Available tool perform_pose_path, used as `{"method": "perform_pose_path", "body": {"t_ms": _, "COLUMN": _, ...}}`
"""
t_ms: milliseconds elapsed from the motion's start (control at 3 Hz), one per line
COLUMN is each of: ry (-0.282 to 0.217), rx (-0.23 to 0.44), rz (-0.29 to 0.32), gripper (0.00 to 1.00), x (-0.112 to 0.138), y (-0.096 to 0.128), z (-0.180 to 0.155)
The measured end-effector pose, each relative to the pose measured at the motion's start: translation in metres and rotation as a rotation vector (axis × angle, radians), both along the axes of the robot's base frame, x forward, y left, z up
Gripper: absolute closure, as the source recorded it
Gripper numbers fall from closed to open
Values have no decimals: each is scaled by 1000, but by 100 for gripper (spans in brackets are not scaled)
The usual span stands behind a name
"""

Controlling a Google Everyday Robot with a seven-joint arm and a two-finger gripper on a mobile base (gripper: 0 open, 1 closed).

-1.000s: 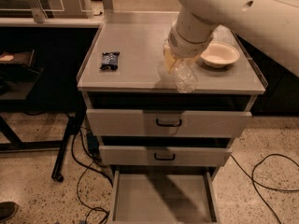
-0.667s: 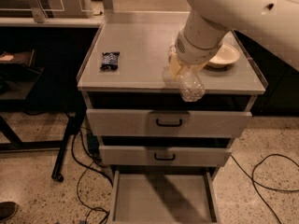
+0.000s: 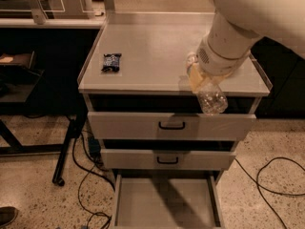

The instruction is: Place water bottle into bottom drawer

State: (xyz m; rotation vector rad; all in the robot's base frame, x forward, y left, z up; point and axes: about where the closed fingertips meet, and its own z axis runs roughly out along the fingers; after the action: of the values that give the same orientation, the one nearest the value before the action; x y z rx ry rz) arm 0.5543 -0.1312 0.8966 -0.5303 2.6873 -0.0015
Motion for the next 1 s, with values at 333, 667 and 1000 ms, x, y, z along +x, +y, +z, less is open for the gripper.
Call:
{"method": "perform_pose_path", "body": {"t_ms": 333, "ry": 74, "rx": -12, "rz": 5, "gripper": 100, "x": -46, "y": -19, "z": -15}}
{"method": "perform_pose_path", "body": {"t_ms": 667, "ry": 74, "rx": -12, "rz": 5, "gripper": 100, "x": -46, "y": -19, "z": -15}}
{"method": "perform_pose_path", "body": {"t_ms": 1000, "ry": 139, "rx": 25, "rz": -7, "gripper": 100, "x": -56, "y": -18, "z": -41}}
